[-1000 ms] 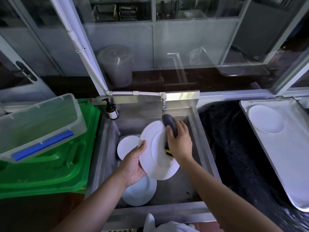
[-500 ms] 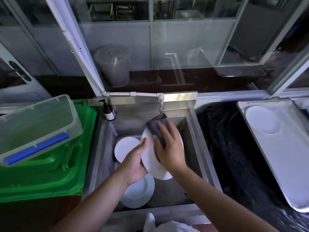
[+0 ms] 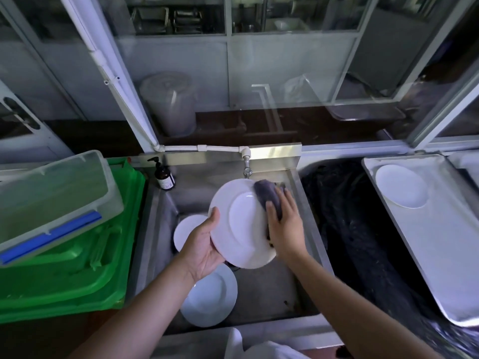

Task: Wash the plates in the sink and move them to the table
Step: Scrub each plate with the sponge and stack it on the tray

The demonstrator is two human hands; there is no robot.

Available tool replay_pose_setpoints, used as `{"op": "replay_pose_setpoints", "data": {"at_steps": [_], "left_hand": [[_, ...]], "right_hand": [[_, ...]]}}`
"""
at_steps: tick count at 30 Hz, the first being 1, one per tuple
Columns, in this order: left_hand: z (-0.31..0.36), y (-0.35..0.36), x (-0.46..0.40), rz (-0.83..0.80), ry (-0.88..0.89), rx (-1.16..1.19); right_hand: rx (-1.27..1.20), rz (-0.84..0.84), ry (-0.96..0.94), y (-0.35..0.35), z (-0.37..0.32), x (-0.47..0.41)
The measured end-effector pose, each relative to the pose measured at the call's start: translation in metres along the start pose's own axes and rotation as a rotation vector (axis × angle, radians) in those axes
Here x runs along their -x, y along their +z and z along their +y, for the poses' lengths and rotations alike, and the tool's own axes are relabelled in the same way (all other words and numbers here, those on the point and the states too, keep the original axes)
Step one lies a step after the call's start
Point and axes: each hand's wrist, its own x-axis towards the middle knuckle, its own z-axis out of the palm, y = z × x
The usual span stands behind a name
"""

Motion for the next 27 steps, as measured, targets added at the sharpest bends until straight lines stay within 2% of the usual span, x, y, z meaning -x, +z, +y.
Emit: {"op": "replay_pose_setpoints", "data": {"at_steps": [2,6,9,14,16,20,22,24,27], "left_hand": [[0.000,0.003,0.000,-0.009,-0.006,-0.028],[-0.004,0.011,-0.004,-0.029,-0.027,-0.065],[-0.007,0.013,-0.009,0.007,-0.007,0.034],[0.009,-0.003,-0.011,-0.004,0.011,0.229],[0.012,-0.010,-0.009,-0.023,-0.010,0.260],[0.007,-0.012,-0.005,0.005,0.024,0.207],[0.004,-0.004,0.001,0.021,0.043,0.129],[-0.001,0.002,0.005,0.044,0.025,0.036],[-0.009,0.005,0.006,0.023,-0.043,-0.015]], "right_hand": [[0.044,-0.004,0.007,-0.002,-0.016,-0.014],[0.148,-0.017,-0.209,0.012,-0.033,-0.009],[0.205,-0.017,-0.392,0.027,-0.035,0.018],[0.282,-0.131,-0.664,0.024,-0.002,0.043],[0.258,-0.124,-0.618,0.015,0.012,0.037],[0.080,-0.078,-0.170,0.002,0.009,0.016],[0.063,-0.073,-0.042,-0.001,0.000,-0.003],[0.096,-0.091,-0.007,-0.002,-0.011,-0.021],[0.226,-0.130,-0.072,0.005,-0.024,-0.025]]}}
